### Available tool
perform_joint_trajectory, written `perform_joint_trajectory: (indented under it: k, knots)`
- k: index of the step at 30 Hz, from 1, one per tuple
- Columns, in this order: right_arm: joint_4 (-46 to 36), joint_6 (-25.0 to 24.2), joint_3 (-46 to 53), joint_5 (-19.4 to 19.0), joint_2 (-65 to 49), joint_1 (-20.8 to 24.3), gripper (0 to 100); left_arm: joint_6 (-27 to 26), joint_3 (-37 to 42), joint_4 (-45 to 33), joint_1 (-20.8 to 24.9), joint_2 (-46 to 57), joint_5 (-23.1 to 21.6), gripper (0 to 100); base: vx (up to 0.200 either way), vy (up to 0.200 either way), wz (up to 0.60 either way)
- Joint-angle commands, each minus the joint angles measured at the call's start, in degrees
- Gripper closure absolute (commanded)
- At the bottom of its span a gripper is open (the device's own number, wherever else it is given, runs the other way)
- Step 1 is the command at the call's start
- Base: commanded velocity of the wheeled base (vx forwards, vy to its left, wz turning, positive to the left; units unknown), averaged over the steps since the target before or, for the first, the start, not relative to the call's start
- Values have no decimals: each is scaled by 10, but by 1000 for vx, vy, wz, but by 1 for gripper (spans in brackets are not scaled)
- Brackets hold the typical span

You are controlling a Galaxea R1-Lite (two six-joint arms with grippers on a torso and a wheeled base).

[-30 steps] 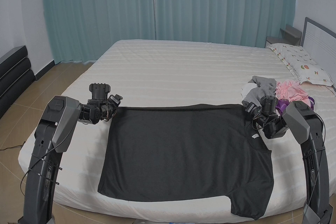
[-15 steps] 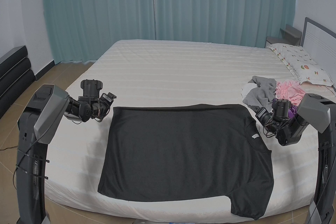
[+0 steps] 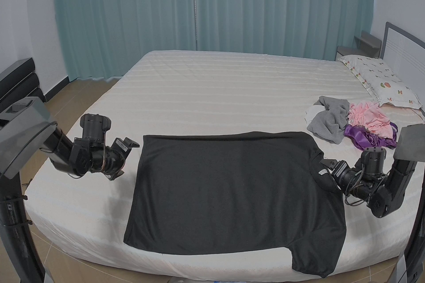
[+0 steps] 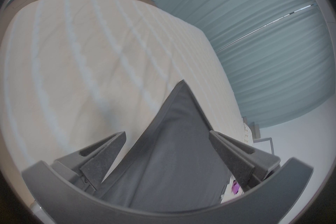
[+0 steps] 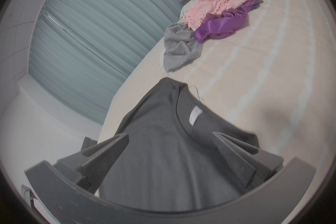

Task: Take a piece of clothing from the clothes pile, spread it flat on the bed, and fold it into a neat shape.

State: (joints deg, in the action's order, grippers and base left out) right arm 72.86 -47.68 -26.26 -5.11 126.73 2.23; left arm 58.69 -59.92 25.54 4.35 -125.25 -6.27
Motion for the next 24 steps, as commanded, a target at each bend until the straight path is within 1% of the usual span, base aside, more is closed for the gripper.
perform_joint_trajectory:
  k: [1, 2, 3, 4, 6, 10, 12, 21, 24]
  knots:
    - [158, -2, 216, -24, -47, 48, 0, 3, 244, 64, 22, 185, -38, 0, 0, 0, 0]
    - [158, -2, 216, -24, -47, 48, 0, 3, 244, 64, 22, 185, -38, 0, 0, 0, 0]
    - [171, -2, 234, -25, -47, 52, 0, 6, 281, 87, 22, 207, -42, 0, 0, 0, 0]
    - [169, -2, 239, -25, -48, 52, 0, 6, 291, 93, 22, 213, -42, 0, 0, 0, 0]
    - [169, -3, 249, -26, -49, 52, 0, 5, 301, 101, 31, 215, -41, 0, 0, 0, 0]
    - [170, -3, 257, -29, -48, 48, 0, 6, 304, 101, 35, 214, -42, 0, 0, 0, 0]
    - [169, -6, 261, -42, -53, 44, 0, 6, 313, 101, 37, 209, -42, 0, 0, 0, 0]
    - [169, -7, 263, -46, -47, 44, 0, 6, 322, 104, 38, 204, -43, 0, -200, 0, 0]
    - [169, -8, 263, -46, -49, 44, 0, 6, 323, 104, 41, 200, -48, 0, 0, 0, 0]
